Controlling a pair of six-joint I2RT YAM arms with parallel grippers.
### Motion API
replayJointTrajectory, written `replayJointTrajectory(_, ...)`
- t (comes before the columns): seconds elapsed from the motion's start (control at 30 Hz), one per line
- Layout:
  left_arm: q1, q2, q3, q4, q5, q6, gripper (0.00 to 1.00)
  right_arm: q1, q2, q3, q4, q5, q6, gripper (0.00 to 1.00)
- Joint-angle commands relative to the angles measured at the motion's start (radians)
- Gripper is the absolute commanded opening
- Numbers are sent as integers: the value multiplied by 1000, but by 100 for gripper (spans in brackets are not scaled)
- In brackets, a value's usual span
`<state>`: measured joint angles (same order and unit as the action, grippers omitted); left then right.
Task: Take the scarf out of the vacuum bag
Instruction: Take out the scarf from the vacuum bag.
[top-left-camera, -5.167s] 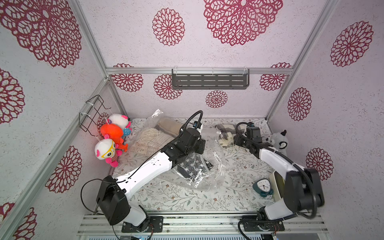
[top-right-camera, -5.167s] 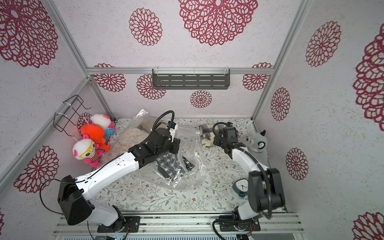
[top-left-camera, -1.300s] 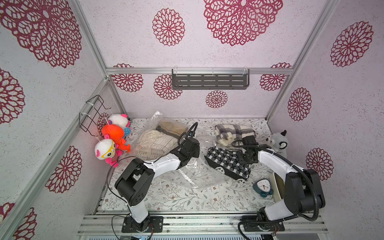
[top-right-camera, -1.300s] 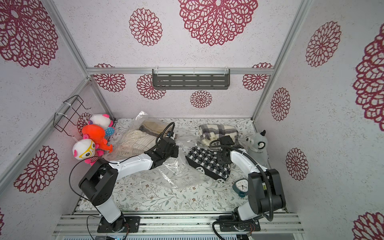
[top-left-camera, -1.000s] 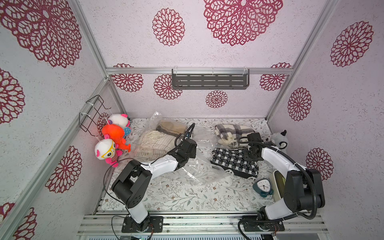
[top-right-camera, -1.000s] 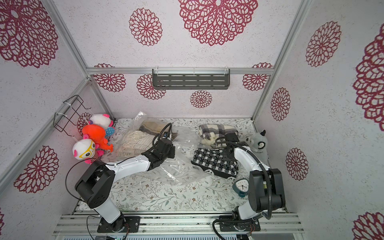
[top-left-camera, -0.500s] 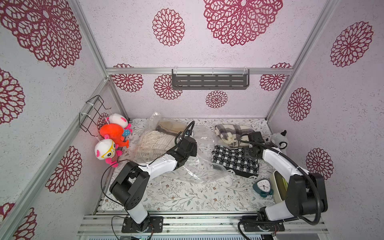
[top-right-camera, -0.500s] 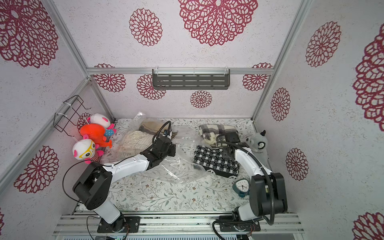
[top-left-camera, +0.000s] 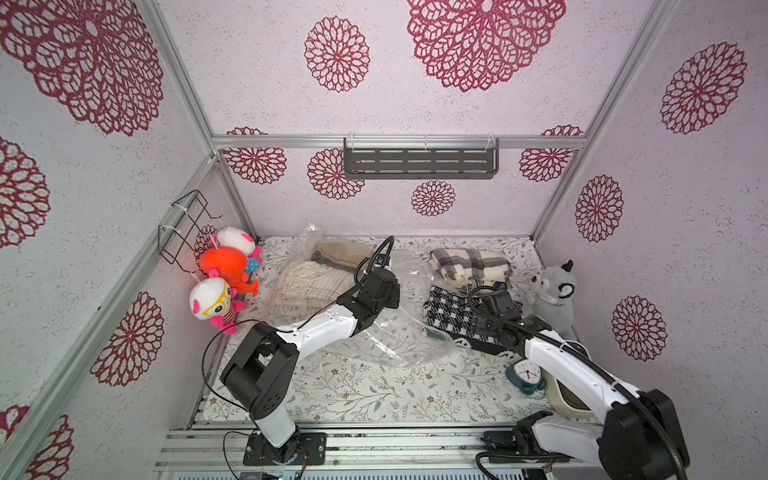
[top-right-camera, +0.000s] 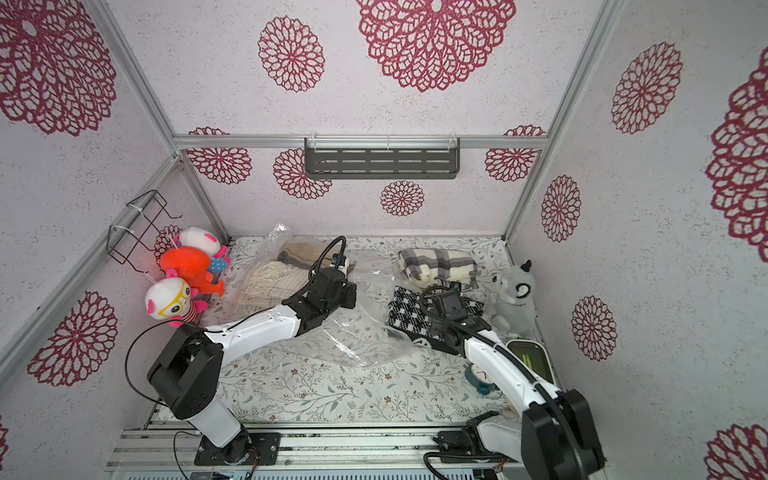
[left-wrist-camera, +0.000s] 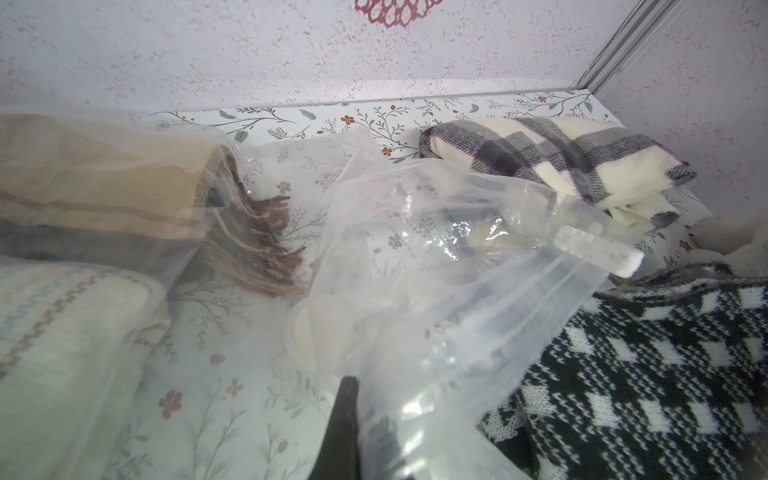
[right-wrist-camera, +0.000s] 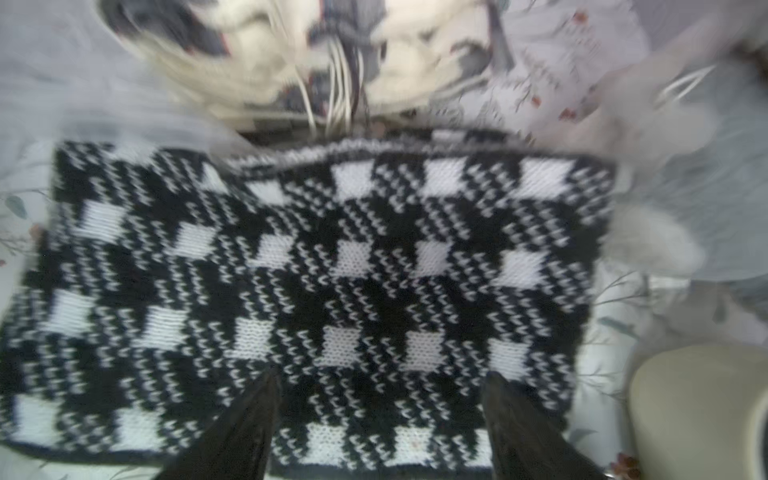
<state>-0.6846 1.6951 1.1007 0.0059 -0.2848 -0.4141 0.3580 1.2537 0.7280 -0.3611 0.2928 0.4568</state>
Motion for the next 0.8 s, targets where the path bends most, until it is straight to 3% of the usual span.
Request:
replayJointTrajectory(0.0, -9, -8, 6, -19, -33, -8, 0, -62, 49, -53, 118, -133, 39, 72)
replayJointTrajectory(0.23, -9, -43, -25, -29, -71, 1, 0, -218, 129, -2, 91, -92, 8, 67)
replayJointTrajectory(0.37, -8, -89, -72, -19, -88, 0, 0, -260, 218, 56, 83, -71, -10, 65)
replayJointTrajectory(0.53, -6, -136, -92, -29, -70, 13, 2, -267, 217, 56, 144, -41, -28, 61)
replayJointTrajectory(0.63, -9, -164, -83, -23, -18, 17, 16, -179, 95, 24, 165, -24, -34, 66)
replayJointTrajectory(0.73, -17, -182, -38, -72, 7, 6, 50, -136, -15, 21, 126, -25, -37, 73)
replayJointTrajectory(0.77, -32, -190, -32, -80, -4, 11, 56, -136, -39, 15, 127, -57, -38, 74)
